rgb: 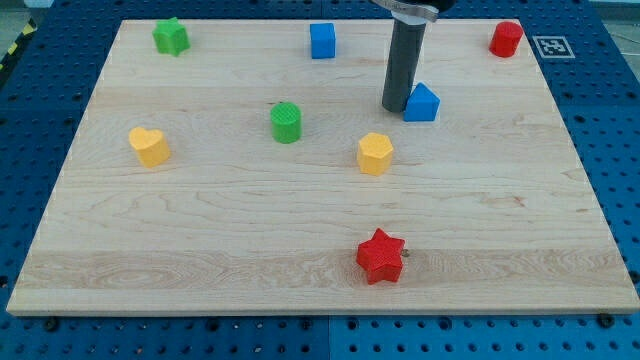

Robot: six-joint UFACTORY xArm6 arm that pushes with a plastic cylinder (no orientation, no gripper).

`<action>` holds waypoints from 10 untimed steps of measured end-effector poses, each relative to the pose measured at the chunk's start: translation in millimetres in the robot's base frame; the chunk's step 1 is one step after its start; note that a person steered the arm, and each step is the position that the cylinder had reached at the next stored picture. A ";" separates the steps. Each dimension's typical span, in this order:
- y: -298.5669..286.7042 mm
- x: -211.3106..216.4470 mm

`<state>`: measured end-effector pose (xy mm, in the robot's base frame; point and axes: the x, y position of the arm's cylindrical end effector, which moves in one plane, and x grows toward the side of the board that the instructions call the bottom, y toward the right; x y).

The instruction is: Move the blue triangle to the right center of the board

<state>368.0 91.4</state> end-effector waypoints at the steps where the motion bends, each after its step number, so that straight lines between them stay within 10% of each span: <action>1: 18.5 0.0; 10: 107.0 11.2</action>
<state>379.2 198.4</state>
